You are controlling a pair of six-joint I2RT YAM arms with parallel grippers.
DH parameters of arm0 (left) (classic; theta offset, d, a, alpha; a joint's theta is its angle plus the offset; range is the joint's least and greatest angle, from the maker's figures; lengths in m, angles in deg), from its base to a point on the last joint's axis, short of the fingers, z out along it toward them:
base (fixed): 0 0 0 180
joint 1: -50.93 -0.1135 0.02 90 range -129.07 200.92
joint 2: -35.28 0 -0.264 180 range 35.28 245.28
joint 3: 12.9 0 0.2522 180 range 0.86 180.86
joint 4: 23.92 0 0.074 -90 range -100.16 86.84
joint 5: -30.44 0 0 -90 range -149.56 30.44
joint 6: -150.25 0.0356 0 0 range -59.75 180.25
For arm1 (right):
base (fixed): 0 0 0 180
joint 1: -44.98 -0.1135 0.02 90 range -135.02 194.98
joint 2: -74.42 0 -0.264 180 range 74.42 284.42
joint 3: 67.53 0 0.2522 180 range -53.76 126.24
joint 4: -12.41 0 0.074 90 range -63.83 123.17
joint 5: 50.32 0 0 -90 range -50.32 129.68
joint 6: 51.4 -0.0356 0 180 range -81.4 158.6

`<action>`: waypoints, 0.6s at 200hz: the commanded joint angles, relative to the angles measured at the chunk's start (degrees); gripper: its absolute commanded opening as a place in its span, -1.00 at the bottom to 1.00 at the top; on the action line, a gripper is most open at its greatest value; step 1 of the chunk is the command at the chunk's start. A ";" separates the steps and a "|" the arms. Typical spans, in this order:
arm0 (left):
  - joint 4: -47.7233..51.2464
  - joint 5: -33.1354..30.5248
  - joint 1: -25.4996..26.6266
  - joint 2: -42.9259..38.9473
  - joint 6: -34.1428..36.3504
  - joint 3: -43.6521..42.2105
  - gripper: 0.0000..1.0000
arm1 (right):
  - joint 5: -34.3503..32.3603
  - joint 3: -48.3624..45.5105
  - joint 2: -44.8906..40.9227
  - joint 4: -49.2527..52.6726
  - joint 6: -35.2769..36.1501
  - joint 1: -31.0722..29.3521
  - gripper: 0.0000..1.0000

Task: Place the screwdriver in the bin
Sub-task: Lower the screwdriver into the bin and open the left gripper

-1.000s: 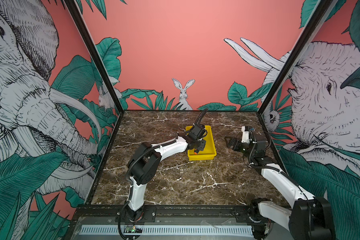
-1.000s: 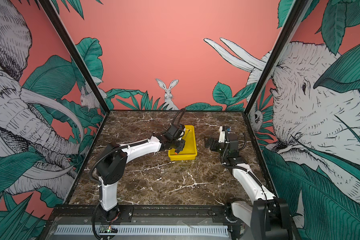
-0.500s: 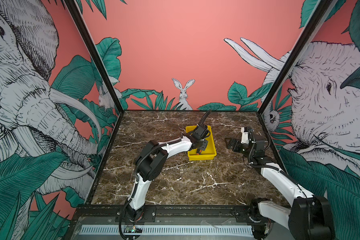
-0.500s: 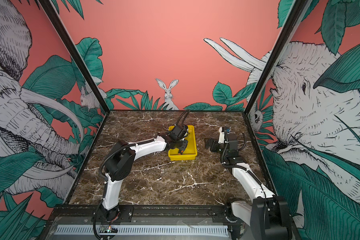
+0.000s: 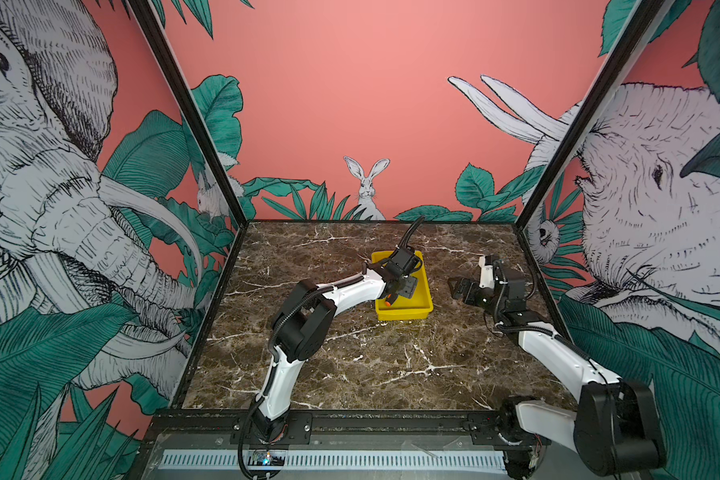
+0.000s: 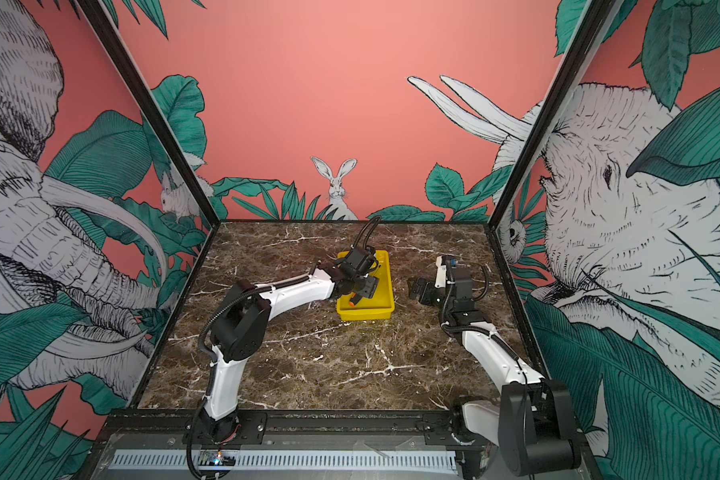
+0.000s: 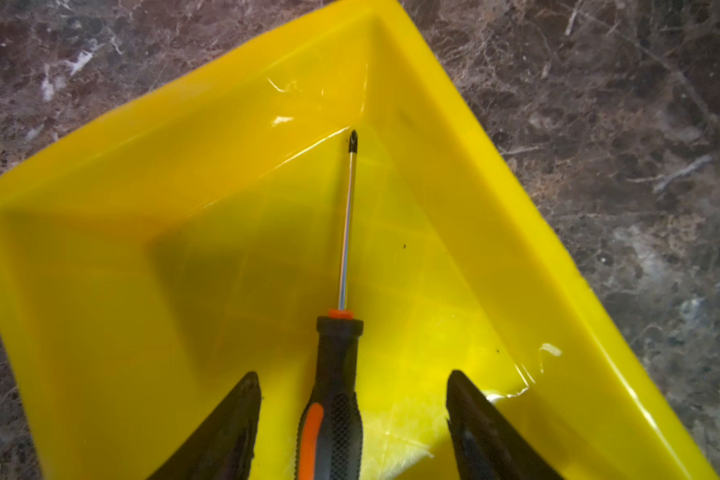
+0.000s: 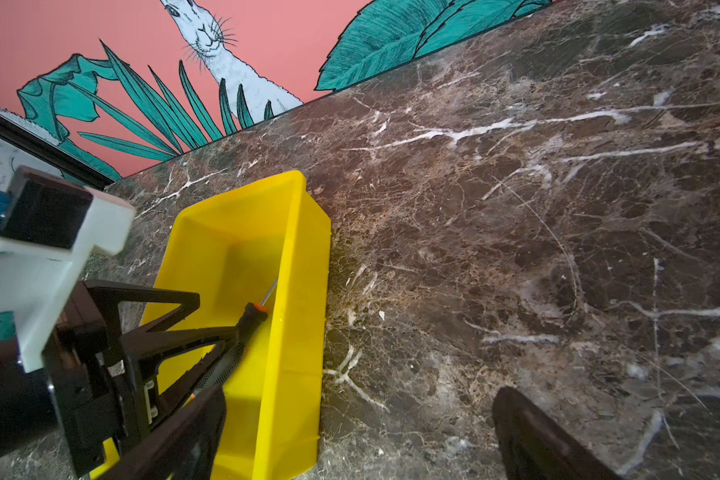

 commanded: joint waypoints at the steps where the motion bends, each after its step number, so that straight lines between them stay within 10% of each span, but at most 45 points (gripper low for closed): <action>1: 0.76 -1.22 -0.17 -4.71 1.54 2.08 0.61 | -0.28 2.04 0.04 -2.11 0.98 -0.36 0.99; 29: -1.33 -0.40 -0.47 -7.52 2.63 0.69 0.98 | -0.16 2.05 -0.46 -2.02 0.89 -0.35 0.99; 120: -8.56 -0.86 -7.38 -26.51 9.78 -15.45 0.99 | 7.28 3.63 1.20 -5.26 2.77 -0.81 0.99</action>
